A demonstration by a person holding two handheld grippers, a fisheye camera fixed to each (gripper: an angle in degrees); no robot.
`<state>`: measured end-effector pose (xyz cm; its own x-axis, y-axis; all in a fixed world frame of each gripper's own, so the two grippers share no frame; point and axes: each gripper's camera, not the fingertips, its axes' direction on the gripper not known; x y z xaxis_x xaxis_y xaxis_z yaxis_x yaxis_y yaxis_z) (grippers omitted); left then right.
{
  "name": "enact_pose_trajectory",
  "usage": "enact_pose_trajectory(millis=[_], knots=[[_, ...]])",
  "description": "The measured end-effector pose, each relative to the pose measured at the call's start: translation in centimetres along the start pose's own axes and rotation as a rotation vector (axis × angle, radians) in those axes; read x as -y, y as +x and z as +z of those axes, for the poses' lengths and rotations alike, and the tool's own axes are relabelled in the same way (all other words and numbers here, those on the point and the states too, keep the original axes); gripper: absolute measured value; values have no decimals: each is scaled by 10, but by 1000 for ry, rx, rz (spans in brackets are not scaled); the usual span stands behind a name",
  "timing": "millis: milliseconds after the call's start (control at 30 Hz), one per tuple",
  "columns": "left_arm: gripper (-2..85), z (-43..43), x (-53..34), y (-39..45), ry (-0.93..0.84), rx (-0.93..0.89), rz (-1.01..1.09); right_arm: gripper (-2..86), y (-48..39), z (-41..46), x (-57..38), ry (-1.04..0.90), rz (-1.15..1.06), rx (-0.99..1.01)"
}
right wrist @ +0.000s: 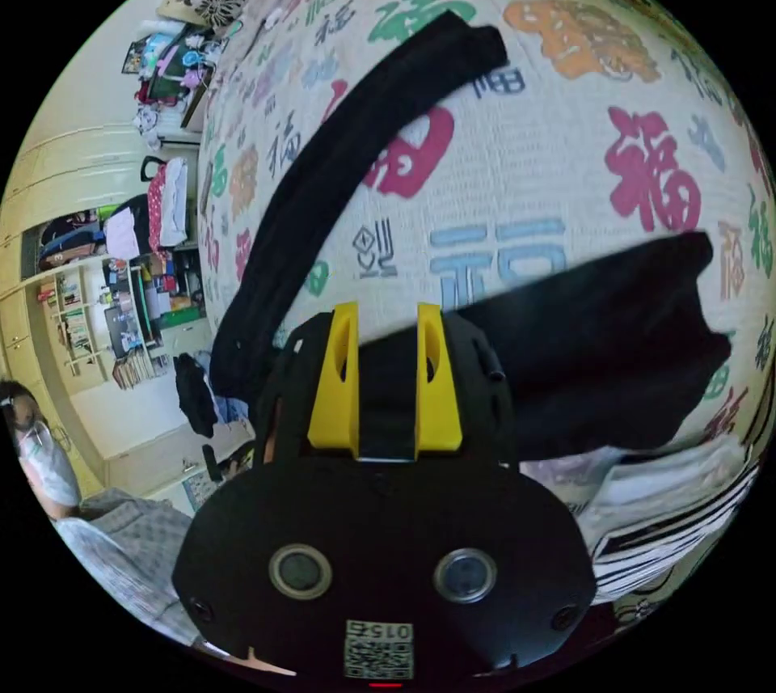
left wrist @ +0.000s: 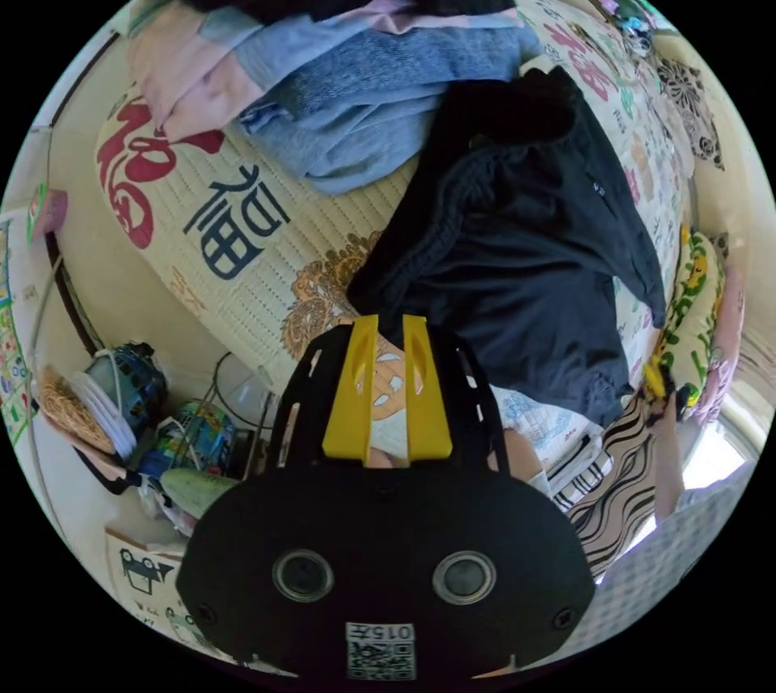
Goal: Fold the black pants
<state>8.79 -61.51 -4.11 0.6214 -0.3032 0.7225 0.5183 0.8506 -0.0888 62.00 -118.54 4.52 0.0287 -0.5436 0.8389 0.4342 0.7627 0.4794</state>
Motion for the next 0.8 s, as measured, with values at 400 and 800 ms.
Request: enact_pose_trajectory(millis=[400, 800], knots=[[7, 51, 19, -88, -94, -265, -116, 95, 89, 50, -206, 75, 647, 183], [-1, 22, -3, -147, -133, -76, 119, -1, 84, -5, -279, 74, 554, 22]])
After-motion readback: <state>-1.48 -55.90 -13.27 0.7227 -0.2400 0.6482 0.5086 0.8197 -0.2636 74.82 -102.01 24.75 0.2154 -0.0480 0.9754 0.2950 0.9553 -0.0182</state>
